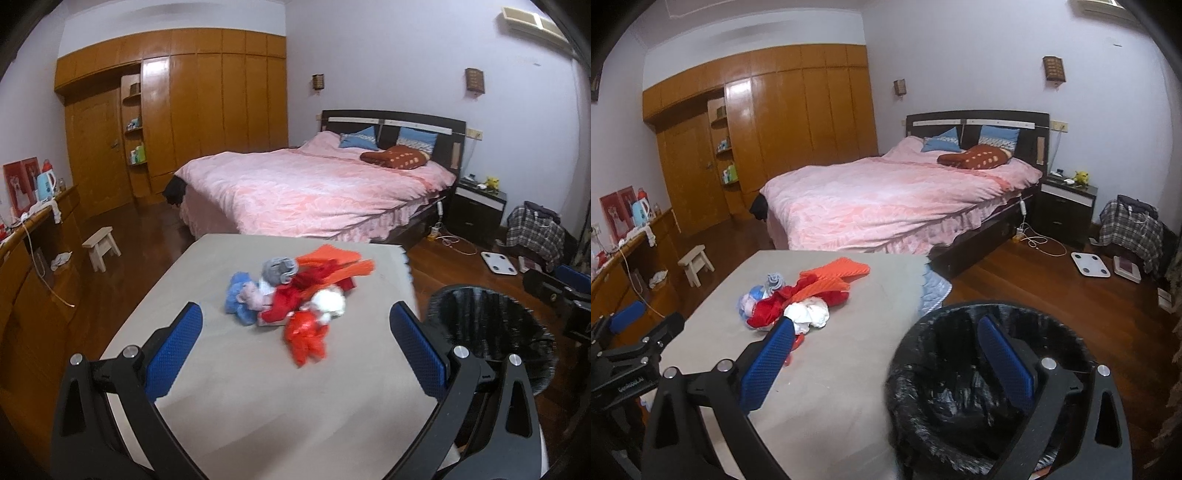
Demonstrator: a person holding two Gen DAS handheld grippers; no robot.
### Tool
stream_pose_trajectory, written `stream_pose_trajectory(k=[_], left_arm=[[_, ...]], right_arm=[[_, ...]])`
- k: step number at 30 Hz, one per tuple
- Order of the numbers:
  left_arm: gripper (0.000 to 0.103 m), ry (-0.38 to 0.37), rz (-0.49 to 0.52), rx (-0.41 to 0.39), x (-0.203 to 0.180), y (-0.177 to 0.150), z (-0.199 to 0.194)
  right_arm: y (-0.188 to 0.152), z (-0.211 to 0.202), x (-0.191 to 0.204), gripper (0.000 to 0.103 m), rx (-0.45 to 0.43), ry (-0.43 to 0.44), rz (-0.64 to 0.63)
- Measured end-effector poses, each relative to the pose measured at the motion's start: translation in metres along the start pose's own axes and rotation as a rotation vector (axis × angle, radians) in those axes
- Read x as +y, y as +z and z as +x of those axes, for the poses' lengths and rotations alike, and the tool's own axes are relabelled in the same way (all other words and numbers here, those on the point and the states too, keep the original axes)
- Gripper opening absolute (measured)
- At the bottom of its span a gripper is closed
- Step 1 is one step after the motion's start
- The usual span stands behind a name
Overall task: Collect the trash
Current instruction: 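Reach the right gripper to the red mesh bag and grasp it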
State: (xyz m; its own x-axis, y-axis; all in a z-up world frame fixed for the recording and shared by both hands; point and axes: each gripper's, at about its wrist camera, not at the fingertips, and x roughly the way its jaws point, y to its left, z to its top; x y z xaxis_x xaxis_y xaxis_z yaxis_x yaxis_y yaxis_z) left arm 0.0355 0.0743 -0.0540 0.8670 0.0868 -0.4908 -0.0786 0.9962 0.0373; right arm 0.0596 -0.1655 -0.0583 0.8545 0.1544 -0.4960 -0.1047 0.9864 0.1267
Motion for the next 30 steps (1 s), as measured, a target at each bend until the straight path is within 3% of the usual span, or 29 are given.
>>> stream_pose_trajectory(k=[13,22,30], left_arm=[[0.098,0.083,-0.012,0.07,0.06,-0.027,0.079],[0.098,0.114,-0.057,0.121,0.105,-0.05,0.126],[0.098,0.15,-0.084,0.148,0.132,-0.059,0.145]], right_arm=[[-0.033,0.113,0.07,0.097,0.095,0.072,-0.112],[-0.059,0.176,0.127,0.078,0.175,0.153,-0.17],[-0.071,0.201,0.154,0.061,0.223,0.201,-0.196]])
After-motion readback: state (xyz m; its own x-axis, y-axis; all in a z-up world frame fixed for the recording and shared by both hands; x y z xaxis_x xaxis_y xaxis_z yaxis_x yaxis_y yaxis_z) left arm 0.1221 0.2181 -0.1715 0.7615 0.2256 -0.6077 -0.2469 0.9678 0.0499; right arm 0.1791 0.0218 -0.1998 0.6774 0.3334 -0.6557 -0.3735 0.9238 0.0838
